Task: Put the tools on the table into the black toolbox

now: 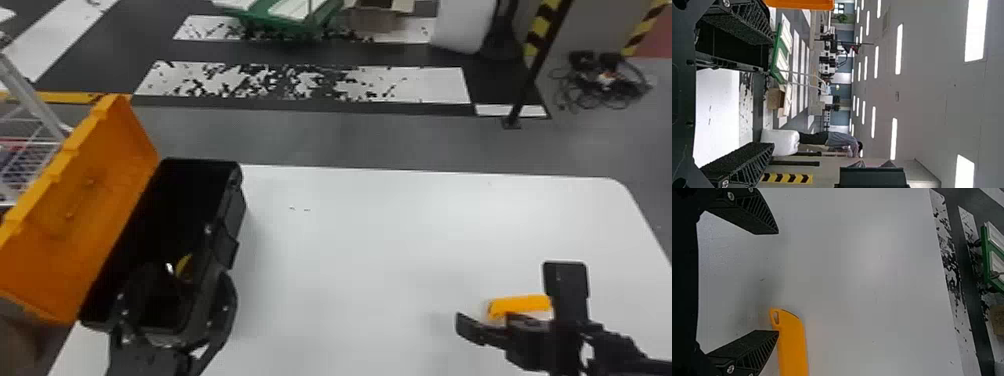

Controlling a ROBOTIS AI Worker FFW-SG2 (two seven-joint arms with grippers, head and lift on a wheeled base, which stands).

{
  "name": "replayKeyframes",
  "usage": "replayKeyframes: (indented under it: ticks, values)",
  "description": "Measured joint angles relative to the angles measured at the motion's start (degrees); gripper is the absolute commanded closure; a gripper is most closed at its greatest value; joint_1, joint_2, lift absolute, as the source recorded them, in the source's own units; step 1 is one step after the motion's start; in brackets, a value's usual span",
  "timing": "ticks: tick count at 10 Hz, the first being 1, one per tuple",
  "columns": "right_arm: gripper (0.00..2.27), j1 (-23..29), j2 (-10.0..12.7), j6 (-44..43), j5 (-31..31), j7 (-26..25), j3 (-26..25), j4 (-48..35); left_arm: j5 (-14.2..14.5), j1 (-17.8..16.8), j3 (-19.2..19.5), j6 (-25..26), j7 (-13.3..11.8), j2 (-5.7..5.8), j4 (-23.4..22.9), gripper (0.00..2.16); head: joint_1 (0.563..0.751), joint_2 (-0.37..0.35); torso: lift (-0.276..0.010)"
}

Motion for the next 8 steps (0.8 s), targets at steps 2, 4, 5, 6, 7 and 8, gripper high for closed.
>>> replayKeyframes:
  ticks: [2, 4, 5, 6, 7, 8]
  values:
    - [0.11, -0.5, 0.0, 0.2, -0.1, 0.0, -0.3, 0.3, 0.1, 0.0, 0.0, 0.0, 0.0, 0.00, 0.1, 0.07, 0.695, 0.063, -0.039]
    - [0.11, -1.3, 0.0, -0.3, 0.1, -0.2, -0.5, 1.5, 0.2, 0.0, 0.0, 0.0, 0.0, 0.07, 0.1, 0.07, 0.695, 0.058, -0.039]
    - [0.11, -1.8, 0.0, -0.9, 0.2, -0.6, -0.6, 2.2, 0.3, -0.1, 0.0, 0.0, 0.0, 0.22, 0.1, 0.07, 0.695, 0.056, -0.039]
    - [0.11, -2.2, 0.0, -1.7, 0.2, -1.1, -0.6, 2.9, 0.4, -0.1, 0.0, 0.0, 0.0, 0.35, 0.1, 0.07, 0.695, 0.052, -0.039]
    - [0.11, -2.6, 0.0, -3.1, 0.0, -1.6, -0.6, 3.6, 0.4, -0.1, 0.0, 0.0, 0.0, 0.44, 0.1, 0.07, 0.695, 0.049, -0.039]
    - [0.11, -2.9, 0.0, -4.4, -0.2, -1.8, -0.6, 4.4, 0.5, -0.1, 0.0, 0.0, 0.0, 0.51, 0.1, 0.07, 0.695, 0.048, -0.039]
